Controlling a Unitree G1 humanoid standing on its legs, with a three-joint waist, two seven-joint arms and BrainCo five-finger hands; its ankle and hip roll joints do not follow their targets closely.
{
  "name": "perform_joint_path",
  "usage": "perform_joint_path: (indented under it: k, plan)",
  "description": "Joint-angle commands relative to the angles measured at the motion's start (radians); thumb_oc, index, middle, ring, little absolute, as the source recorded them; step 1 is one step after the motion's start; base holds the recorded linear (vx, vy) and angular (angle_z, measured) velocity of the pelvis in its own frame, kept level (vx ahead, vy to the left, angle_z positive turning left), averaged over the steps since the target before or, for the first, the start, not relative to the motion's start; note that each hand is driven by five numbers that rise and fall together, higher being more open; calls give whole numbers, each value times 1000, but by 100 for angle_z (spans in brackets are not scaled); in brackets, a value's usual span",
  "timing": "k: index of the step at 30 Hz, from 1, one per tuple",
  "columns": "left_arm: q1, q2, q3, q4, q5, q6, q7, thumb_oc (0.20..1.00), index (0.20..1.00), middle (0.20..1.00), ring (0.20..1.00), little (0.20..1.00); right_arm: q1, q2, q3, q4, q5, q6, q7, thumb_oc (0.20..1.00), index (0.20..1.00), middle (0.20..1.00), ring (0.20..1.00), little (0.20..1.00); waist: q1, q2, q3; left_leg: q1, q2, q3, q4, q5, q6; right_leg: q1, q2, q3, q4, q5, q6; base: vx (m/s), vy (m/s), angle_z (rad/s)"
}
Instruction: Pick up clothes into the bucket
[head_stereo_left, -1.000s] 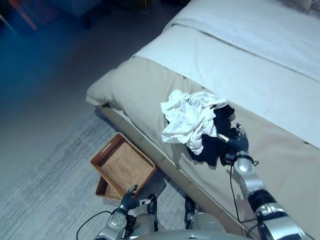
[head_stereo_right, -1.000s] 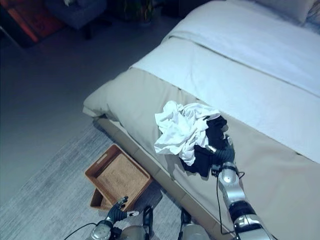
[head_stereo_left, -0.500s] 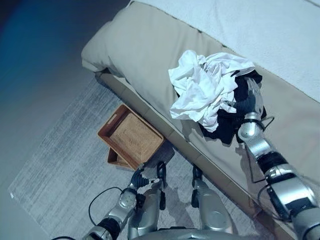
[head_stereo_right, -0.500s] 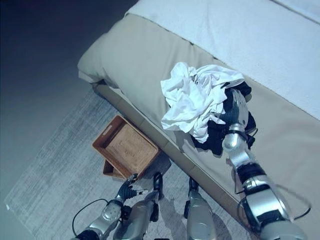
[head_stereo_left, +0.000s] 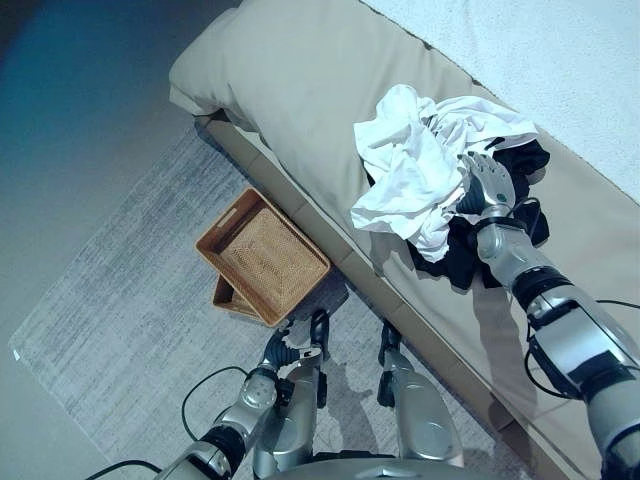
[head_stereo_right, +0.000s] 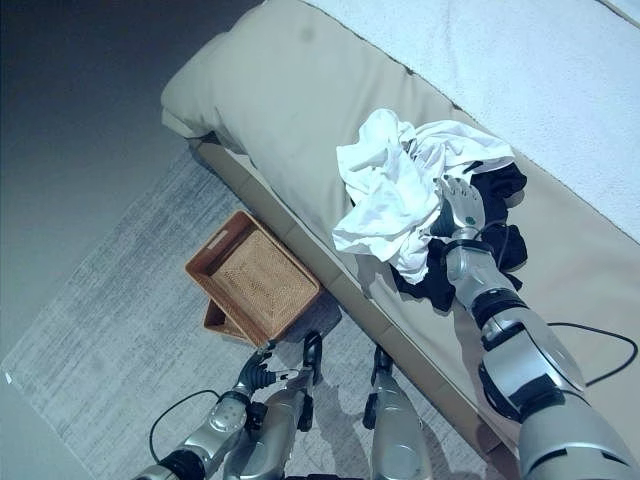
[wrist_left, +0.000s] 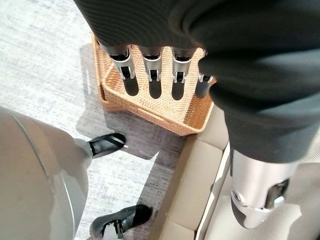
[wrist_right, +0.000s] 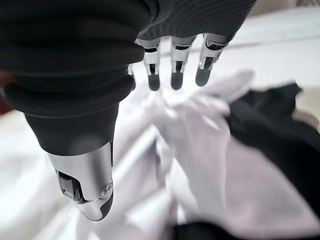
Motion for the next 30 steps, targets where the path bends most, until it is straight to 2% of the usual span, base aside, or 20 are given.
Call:
perform_joint_path:
  k: [1,2,5,10,15,18,19,20,22,24,27,30]
  plan:
    - [-23,5,-36,-1,-38,-17,11,1000,1000,1000,1000,1000,-124,-6,28,42,50,4,28,1000,1000,1000,1000,1000,22,-63,25,-43,-43,-40,56,-6,4,-33,-105,26,161,-56,81,-25,-25,17]
    - [-42,6,-40,2,-50,-12,8,1000,1000,1000,1000,1000,-146,-1,18,91,107,1,64,1000,1000,1000,1000,1000,31,-62,37,-57,-44,-45,63,-3,3,-42,-106,20,168,-56,79,-25,-26,10]
    - [-61,8,-44,4,-60,-5,-1,1000,1000,1000,1000,1000,-177,-1,33,150,135,2,117,1000,1000,1000,1000,1000,42,-62,52,-75,-48,-53,77,-3,2,-52,-109,12,176,-57,77,-19,-25,14]
    - [-74,8,-49,-1,-67,1,-9,1000,1000,1000,1000,1000,-200,-11,29,181,155,5,128,1000,1000,1000,1000,1000,53,-58,66,-103,-52,-57,96,-6,2,-73,-113,7,187,-60,75,-5,-1,6]
    - [-88,10,-69,-20,-74,-1,5,1000,1000,1000,1000,1000,-235,-20,25,204,156,13,93,1000,1000,1000,1000,1000,62,-51,66,-156,-55,-57,108,-5,5,-124,-112,14,191,-56,75,0,0,0]
    - [-100,9,-79,-40,-85,-5,25,1000,1000,1000,1000,1000,-247,-26,-38,169,239,-2,16,1000,1000,1000,1000,1000,63,-43,66,-181,-51,-56,90,11,3,-153,-111,12,183,-50,77,0,0,0]
    - [-104,8,-81,-40,-89,-5,29,1000,1000,1000,1000,1000,-250,-29,-54,159,269,-10,6,495,495,495,495,495,63,-42,66,-183,-49,-58,80,16,2,-158,-110,11,180,-49,78,0,0,0]
    - [-107,6,-83,-38,-91,-3,32,1000,1000,1000,1000,1000,-251,-28,-67,151,292,-16,-9,200,200,200,200,200,62,-40,66,-185,-48,-61,73,21,1,-159,-110,8,175,-48,79,0,0,0]
    - [-110,6,-82,-38,-93,-4,36,1000,1000,1000,1000,1000,-254,-22,-78,135,316,-25,-22,200,200,200,200,200,61,-40,66,-186,-47,-62,64,28,-1,-161,-109,6,168,-46,79,0,0,0]
    - [-122,-1,-83,-32,-90,-5,44,1000,1000,1000,1000,1000,-247,-9,-129,68,427,-68,-46,200,200,200,200,200,53,-41,66,-173,-42,-75,27,46,-11,-148,-106,-5,146,-42,82,33,-38,6]
    - [-122,-1,-81,-31,-90,-10,47,1000,1000,1000,1000,1000,-240,-7,-139,20,464,-90,-51,200,200,200,200,200,47,-45,66,-162,-40,-81,9,52,-16,-137,-107,-15,136,-40,85,17,-15,9]
    - [-121,1,-62,-29,-80,-15,58,1000,1000,1000,1000,1000,-207,-40,-165,-158,493,-126,-79,200,200,200,200,200,28,-58,66,-135,-42,-84,-2,53,-20,-110,-113,-17,127,-36,88,14,-2,9]
